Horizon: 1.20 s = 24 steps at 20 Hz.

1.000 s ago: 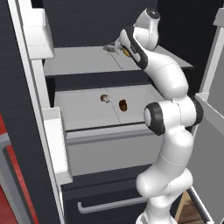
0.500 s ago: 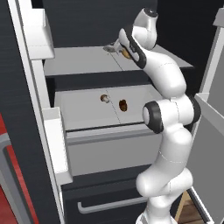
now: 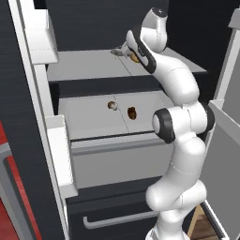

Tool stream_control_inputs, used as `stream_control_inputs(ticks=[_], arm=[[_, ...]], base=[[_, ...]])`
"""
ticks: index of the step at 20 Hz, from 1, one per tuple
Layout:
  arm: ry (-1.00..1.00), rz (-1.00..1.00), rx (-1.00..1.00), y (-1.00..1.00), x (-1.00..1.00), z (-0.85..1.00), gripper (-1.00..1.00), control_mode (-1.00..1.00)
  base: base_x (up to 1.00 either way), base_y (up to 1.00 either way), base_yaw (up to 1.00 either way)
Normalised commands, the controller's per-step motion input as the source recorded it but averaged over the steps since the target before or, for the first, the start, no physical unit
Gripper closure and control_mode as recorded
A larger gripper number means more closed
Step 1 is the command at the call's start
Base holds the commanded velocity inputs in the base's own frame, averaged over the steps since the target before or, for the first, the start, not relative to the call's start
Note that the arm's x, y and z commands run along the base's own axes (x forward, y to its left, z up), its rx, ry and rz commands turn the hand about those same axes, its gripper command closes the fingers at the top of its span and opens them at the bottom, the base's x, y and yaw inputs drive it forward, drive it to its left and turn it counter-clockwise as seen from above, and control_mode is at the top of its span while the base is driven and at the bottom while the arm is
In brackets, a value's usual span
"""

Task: Transport the chicken drumstick and sweet potato to the fridge. Place the chicken drumstick on the rack containing meat and place the sweet potato on the rack containing the vegetable, ensuring meats and vegetables are on different racks.

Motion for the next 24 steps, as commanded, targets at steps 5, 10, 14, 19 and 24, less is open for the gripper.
stream_control_inputs(ticks=[5, 10, 14, 19, 24], arm=[[-0.04, 0.0, 0.06, 0.0, -0.23, -0.09, -1.0, -1.0], [0.0, 0.0, 0.09, 0.0, -0.1, -0.24, -1.0, -1.0], [-0.01, 0.0, 0.07, 0.0, 0.0, -0.18, -1.0, -1.0], [-0.04, 0.0, 0.0, 0.0, -0.19, 0.0, -1.0, -1.0], [-0.08, 0.0, 0.0, 0.0, -0.31, 0.04, -1.0, -1.0]], base=[[0.0, 0.0, 0.0], [0.0, 0.0, 0.0], [0.0, 0.0, 0.0], [0.0, 0.0, 0.0], [0.0, 0.0, 0.0]])
